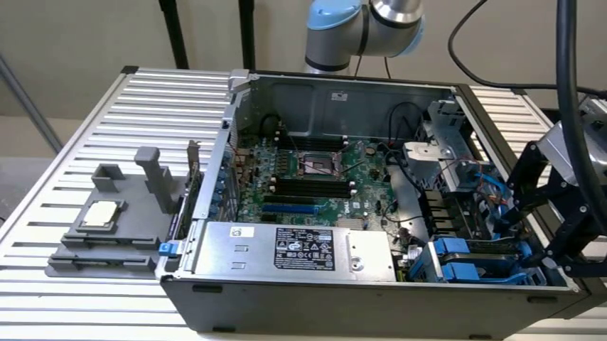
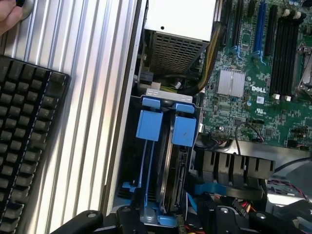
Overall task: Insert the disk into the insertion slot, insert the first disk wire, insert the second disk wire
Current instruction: 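Insert the first disk wire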
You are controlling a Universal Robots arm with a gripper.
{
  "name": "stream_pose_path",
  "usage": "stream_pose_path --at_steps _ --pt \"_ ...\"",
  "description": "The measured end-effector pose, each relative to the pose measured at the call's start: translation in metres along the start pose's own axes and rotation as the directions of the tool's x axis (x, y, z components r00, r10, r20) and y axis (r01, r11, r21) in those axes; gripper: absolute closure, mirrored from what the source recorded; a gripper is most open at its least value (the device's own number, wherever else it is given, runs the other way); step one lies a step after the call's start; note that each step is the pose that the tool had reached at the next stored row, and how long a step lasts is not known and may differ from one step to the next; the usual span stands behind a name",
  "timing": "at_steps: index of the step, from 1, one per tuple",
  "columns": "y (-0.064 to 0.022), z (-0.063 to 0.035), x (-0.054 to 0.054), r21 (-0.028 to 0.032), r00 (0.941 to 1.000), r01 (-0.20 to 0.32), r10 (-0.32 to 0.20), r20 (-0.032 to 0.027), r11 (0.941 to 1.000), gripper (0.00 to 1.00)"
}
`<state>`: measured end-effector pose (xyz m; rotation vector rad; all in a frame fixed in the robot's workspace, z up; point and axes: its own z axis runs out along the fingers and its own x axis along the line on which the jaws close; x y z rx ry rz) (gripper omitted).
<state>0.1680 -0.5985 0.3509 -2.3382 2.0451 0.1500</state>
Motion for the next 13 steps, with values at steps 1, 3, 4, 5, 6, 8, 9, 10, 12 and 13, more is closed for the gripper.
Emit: stream_pose_path --at_steps 1,3,4,5,6,8,9,10,12,13 --pt "-0.0009 0.0005 0.0002 0.0002 1.0000 0.003 -0.003 0.0032 1.0000 0.45" --pt "-0.0024 0.0013 0.0004 0.0005 0.9999 0.012 -0.012 0.0103 0.9999 0.45" --pt "-0.0032 0.0018 0.0006 0.0007 0.9998 0.016 -0.016 0.0139 0.9999 0.45" --pt "-0.0039 0.0022 0.0007 0.0009 0.9996 0.021 -0.021 0.0179 0.9998 0.45" --pt "-0.0045 0.0026 0.0008 0.0010 0.9994 0.026 -0.026 0.0219 0.9997 0.45" --pt "-0.0057 0.0034 0.0011 0.0016 0.9989 0.035 -0.035 0.0301 0.9994 0.45" --pt "-0.0059 0.0038 0.0012 0.0020 0.9987 0.038 -0.038 0.0340 0.9993 0.45" --pt "-0.0060 0.0045 0.0012 0.0025 0.9984 0.041 -0.041 0.0385 0.9991 0.45" --pt "-0.0061 0.0059 0.0013 0.0039 0.9979 0.044 -0.045 0.0480 0.9990 0.45" --pt "-0.0061 0.0064 0.0014 0.0050 0.9975 0.045 -0.046 0.0544 0.9990 0.45"
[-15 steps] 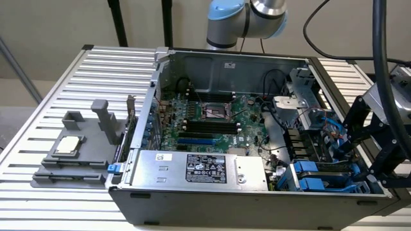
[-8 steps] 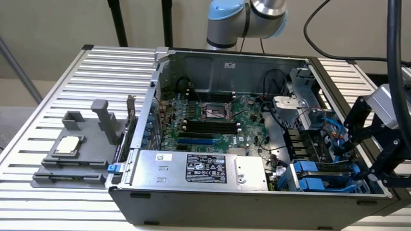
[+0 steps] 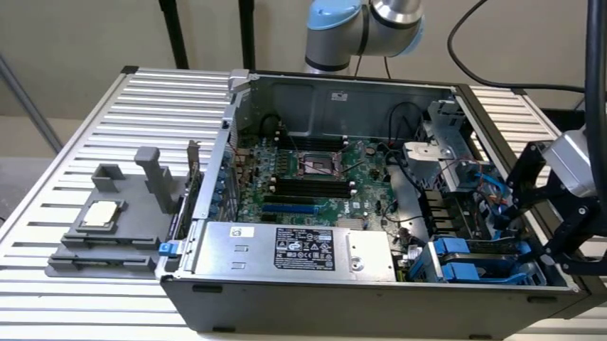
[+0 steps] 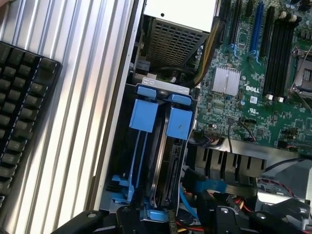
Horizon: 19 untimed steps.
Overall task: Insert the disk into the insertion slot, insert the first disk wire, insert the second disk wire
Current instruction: 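Insert the first disk wire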
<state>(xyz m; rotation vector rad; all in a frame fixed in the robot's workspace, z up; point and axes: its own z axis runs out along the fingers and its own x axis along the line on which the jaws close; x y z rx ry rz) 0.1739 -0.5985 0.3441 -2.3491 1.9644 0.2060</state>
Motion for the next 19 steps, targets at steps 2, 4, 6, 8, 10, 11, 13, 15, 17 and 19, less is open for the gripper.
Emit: stream_pose_path --at_steps 2,4,6,8,10,11,13,15,17,19 --pt "-0.0001 0.0009 0.000 0.0030 0.9998 0.002 -0.002 0.0182 1.0000 0.45" --pt "-0.0001 0.0016 0.000 0.0063 0.9993 0.005 -0.005 0.0379 1.0000 0.45" --pt "-0.0001 0.0022 0.000 0.0087 0.9986 0.007 -0.007 0.0525 0.9999 0.45" --pt "-0.0004 0.0021 0.001 0.0096 0.9983 0.008 -0.009 0.0577 0.9999 0.45" --pt "-0.0010 0.0021 0.001 0.0096 0.9982 0.009 -0.010 0.0585 0.9999 0.45" --pt "-0.0012 0.0021 0.001 0.0096 0.9982 0.010 -0.010 0.0587 0.9999 0.45" --pt "-0.0010 0.0015 0.003 0.0096 0.9982 0.010 -0.010 0.0587 0.9999 0.45" --pt "-0.0004 0.0002 0.006 0.0095 0.9982 0.010 -0.011 0.0587 0.9999 0.45" --pt "0.0002 -0.0014 0.009 0.0095 0.9982 0.010 -0.011 0.0586 0.9999 0.45" --pt "0.0006 -0.0026 0.011 0.0095 0.9982 0.011 -0.011 0.0592 0.9999 0.45"
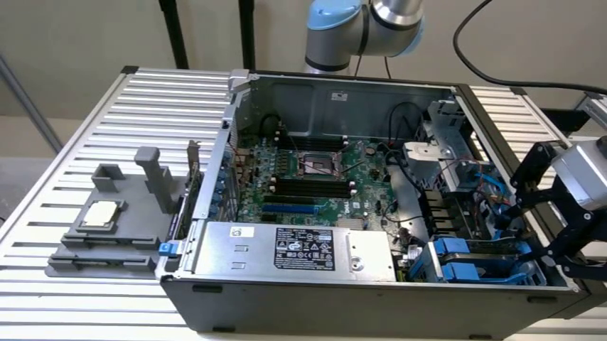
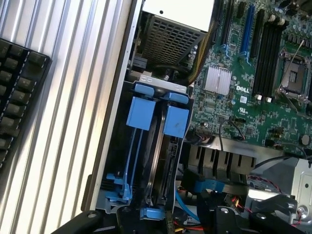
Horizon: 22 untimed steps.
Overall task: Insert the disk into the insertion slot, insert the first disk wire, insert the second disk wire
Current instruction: 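Insert the first disk wire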
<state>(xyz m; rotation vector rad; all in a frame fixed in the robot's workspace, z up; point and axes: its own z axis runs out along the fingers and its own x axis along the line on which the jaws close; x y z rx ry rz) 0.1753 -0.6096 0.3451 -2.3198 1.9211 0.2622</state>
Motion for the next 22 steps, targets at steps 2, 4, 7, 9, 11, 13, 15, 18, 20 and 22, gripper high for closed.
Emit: stream_pose_path --at_steps 2,4,7,9,11,13,15,18,20,22 --pt "0.0003 -0.0015 0.0009 0.0003 1.0000 0.002 -0.002 0.0034 1.0000 0.45" --pt "0.0004 -0.0018 0.0015 0.0006 1.0000 0.004 -0.004 0.0073 1.0000 0.45" --pt "0.0005 -0.0017 0.0017 0.0000 0.9999 0.008 -0.008 0.0089 1.0000 0.54" --pt "0.0006 -0.0014 0.0018 -0.0005 0.9999 0.011 -0.011 0.0093 0.9999 0.61" --pt "0.0004 0.0000 0.0021 -0.0011 0.9999 0.014 -0.014 0.0096 0.9999 0.61" --pt "0.0004 0.0013 0.0024 -0.0013 0.9998 0.017 -0.017 0.0108 0.9999 0.61" --pt "0.0004 0.0018 0.0025 -0.0014 0.9997 0.019 -0.019 0.0131 0.9998 0.61" --pt "0.0004 0.0019 0.0025 -0.0018 0.9996 0.023 -0.023 0.0142 0.9997 0.61" --pt "0.0004 0.0020 0.0025 -0.0022 0.9996 0.025 -0.025 0.0144 0.9997 0.63" --pt "0.0004 0.0019 0.0025 -0.0026 0.9996 0.026 -0.026 0.0142 0.9997 0.70"
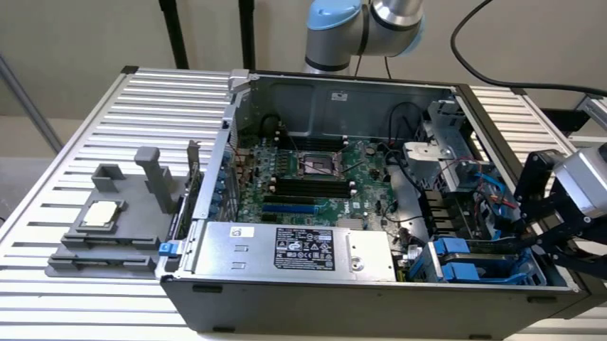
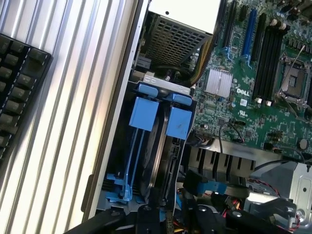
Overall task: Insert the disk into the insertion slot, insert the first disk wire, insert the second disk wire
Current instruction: 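Insert the first disk wire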
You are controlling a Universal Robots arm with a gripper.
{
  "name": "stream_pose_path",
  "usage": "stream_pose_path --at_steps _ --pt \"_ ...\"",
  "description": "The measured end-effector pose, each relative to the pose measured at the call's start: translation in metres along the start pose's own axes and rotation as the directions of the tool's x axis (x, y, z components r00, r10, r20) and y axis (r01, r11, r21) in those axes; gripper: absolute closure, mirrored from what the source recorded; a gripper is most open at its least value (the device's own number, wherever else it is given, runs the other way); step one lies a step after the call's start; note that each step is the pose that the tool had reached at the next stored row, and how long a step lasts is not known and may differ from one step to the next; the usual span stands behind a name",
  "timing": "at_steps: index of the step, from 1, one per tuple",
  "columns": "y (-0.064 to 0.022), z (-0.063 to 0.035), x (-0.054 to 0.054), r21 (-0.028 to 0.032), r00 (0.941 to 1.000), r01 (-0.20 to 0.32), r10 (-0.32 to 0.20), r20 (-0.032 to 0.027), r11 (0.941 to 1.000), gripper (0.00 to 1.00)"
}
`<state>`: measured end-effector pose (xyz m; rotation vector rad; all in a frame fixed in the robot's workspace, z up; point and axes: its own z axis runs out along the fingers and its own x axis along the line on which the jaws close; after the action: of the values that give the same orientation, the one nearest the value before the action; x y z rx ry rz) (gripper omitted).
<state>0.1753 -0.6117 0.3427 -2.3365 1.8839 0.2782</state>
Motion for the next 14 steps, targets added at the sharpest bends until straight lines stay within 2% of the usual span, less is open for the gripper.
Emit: stream_pose_path --at_steps 1,2,10,13,14 --pt "-0.0001 0.0000 0.0000 -0.0002 1.0000 0.001 -0.001 0.0000 1.0000 0.70" --pt "-0.0001 -0.0001 0.0000 -0.0003 1.0000 0.001 -0.001 -0.0001 1.0000 0.76" --pt "-0.0004 -0.0001 0.0001 -0.0015 1.0000 0.007 -0.007 -0.0001 1.0000 0.76" --pt "-0.0004 -0.0001 0.0001 -0.0019 1.0000 0.008 -0.008 -0.0001 1.0000 0.79" --pt "-0.0004 -0.0002 0.0001 -0.0019 1.0000 0.008 -0.008 -0.0002 1.0000 0.84"
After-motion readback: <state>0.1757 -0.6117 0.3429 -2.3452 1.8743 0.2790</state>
